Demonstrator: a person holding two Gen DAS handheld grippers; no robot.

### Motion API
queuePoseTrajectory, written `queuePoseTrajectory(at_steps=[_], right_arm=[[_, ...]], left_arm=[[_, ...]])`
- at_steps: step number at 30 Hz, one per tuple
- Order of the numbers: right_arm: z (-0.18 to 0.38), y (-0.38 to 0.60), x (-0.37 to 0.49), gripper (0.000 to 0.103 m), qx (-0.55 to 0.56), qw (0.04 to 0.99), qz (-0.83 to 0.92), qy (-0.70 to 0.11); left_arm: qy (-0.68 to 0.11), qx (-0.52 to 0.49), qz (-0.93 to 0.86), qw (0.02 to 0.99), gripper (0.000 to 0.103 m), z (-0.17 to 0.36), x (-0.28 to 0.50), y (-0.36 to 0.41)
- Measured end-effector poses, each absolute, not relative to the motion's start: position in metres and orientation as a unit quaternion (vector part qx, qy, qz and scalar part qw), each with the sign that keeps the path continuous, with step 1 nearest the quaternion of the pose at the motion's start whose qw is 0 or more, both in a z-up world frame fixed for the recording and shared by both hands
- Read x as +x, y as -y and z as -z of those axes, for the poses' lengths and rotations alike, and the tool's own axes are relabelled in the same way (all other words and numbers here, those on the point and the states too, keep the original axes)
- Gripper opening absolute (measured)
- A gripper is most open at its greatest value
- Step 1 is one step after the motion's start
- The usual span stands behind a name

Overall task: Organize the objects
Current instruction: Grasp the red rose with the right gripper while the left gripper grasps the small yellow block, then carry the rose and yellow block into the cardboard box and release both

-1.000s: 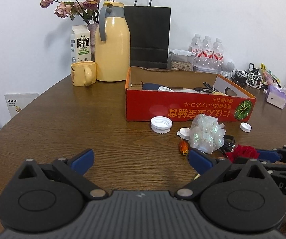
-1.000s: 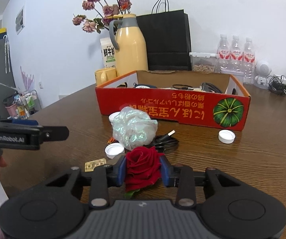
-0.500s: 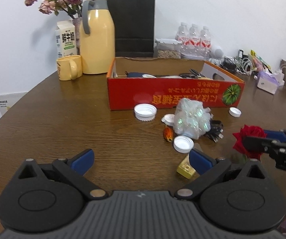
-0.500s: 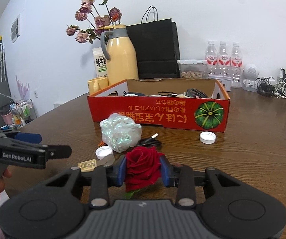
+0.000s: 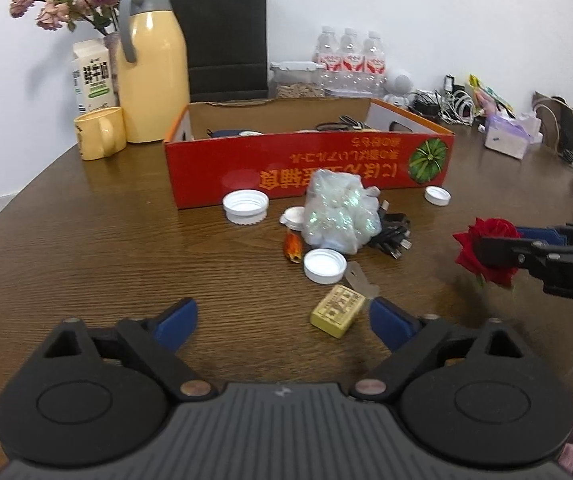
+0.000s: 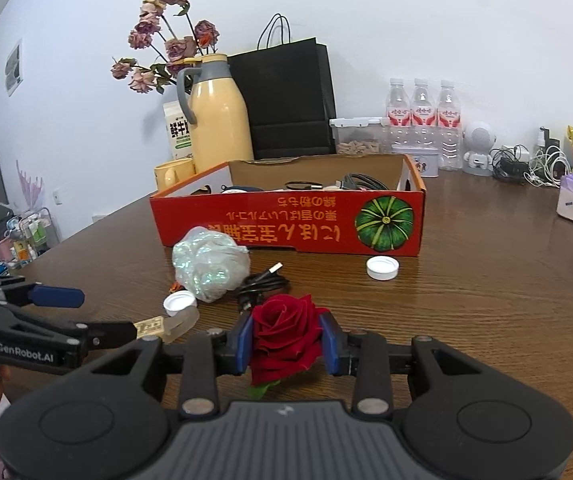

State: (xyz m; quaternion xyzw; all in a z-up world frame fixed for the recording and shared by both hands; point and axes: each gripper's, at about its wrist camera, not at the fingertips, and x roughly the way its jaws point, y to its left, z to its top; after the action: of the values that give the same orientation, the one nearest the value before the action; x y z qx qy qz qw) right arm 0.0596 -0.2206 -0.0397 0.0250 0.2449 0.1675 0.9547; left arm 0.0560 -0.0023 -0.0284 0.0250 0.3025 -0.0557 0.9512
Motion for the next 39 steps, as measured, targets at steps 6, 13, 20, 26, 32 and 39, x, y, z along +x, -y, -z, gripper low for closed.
queuePoseTrajectory(at_steps=[6, 13, 20, 26, 32, 39], right_arm=[[0.040, 0.221, 0.060, 0.034, 0.024, 0.954, -0.168, -0.246], [0.040, 0.220, 0.059, 0.034, 0.022, 0.954, -0.168, -0.247], [0.042, 0.220, 0.062, 0.034, 0.021, 0.953, -0.170, -0.249], [0.037, 0.217, 0.065, 0.034, 0.019, 0.955, -0.173, -0.240], [0.013, 0.208, 0.078, 0.034, 0.005, 0.963, -0.177, -0.204], [-0.018, 0.195, 0.113, 0.034, -0.001, 0.969, -0.184, -0.163]], left_arm=[[-0.308, 0.026, 0.076, 0.948, 0.075, 0.032, 0.063, 0.008], [-0.312, 0.029, 0.129, 0.941, 0.022, 0.034, 0.068, 0.016], [-0.304, 0.020, 0.124, 0.944, 0.022, 0.031, 0.060, 0.010], [-0.271, 0.010, 0.099, 0.957, 0.022, 0.011, 0.059, -0.005], [-0.232, 0.006, 0.077, 0.970, 0.022, -0.015, 0.078, -0.013], [-0.197, -0.001, 0.064, 0.978, 0.022, -0.043, 0.122, -0.012]])
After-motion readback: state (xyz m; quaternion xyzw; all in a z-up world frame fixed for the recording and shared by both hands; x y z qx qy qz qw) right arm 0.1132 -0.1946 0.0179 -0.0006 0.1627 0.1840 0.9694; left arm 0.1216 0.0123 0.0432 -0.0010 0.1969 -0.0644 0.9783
